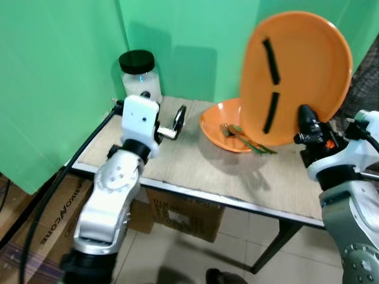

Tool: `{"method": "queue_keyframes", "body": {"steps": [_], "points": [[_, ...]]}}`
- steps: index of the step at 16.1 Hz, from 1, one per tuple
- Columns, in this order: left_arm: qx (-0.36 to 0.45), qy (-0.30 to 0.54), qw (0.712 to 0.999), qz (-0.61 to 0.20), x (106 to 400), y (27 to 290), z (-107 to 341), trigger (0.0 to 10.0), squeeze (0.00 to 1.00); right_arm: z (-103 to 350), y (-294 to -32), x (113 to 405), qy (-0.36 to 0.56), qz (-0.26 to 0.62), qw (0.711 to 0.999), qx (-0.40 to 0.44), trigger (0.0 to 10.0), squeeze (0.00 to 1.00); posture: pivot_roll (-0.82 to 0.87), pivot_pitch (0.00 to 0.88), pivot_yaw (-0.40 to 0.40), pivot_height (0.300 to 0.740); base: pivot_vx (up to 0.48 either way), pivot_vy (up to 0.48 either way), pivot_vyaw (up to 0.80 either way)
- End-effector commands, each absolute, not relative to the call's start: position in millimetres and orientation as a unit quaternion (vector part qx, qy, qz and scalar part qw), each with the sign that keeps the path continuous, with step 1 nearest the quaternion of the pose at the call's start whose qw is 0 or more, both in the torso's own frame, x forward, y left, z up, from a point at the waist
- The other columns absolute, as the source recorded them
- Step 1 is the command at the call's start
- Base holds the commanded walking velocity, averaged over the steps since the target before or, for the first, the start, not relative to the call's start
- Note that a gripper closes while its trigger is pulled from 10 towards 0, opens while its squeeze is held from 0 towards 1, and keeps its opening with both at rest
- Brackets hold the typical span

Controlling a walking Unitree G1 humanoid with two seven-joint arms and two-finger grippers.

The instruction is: Setting the table

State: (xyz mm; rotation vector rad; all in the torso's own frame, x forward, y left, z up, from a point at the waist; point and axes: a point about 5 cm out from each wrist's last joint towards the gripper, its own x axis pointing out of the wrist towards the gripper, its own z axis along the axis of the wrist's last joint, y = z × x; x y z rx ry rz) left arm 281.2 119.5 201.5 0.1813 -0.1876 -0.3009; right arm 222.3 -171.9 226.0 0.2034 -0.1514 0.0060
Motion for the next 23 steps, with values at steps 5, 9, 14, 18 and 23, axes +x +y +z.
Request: {"method": "queue_keyframes", "body": {"steps": [5, 9, 14, 18, 23], "points": [[0.065, -0.077, 0.985, -0.143, 274.2, 123.9, 198.4, 10.0, 0.0, 235.0, -164.9, 226.2, -0.097, 0.014, 0.993, 0.065, 10.0, 0.0, -0.01, 0.0, -0.007, 0.74, 0.0, 0.0, -0.64], [0.104, -0.085, 0.983, -0.125, 275.5, 126.5, 198.5, 10.0, 0.0, 232.4, -160.0, 226.7, -0.091, 0.036, 0.993, 0.06, 10.0, 0.0, -0.01, 0.0, -0.001, 0.74, 0.0, 0.0, -0.8], [0.131, -0.095, 0.977, -0.142, 279.7, 122.8, 204.3, 10.0, 0.0, 233.5, -160.9, 224.6, -0.094, 0.027, 0.994, 0.054, 10.0, 0.0, -0.01, 0.0, 0.005, 0.74, 0.0, 0.0, -0.8], [0.123, -0.084, 0.979, -0.142, 282.3, 120.0, 201.5, 10.0, 0.0, 231.9, -161.9, 223.8, -0.093, 0.018, 0.994, 0.051, 10.0, 0.0, -0.02, 0.0, 0.019, 0.74, 0.0, 0.0, -0.8], [0.1, -0.059, 0.987, -0.113, 281.9, 123.9, 189.4, 10.0, 0.0, 227.0, -167.8, 225.1, -0.088, 0.001, 0.996, 0.028, 10.0, 0.0, -0.02, 0.0, 0.013, 0.74, 0.0, 0.0, -0.79]]}}
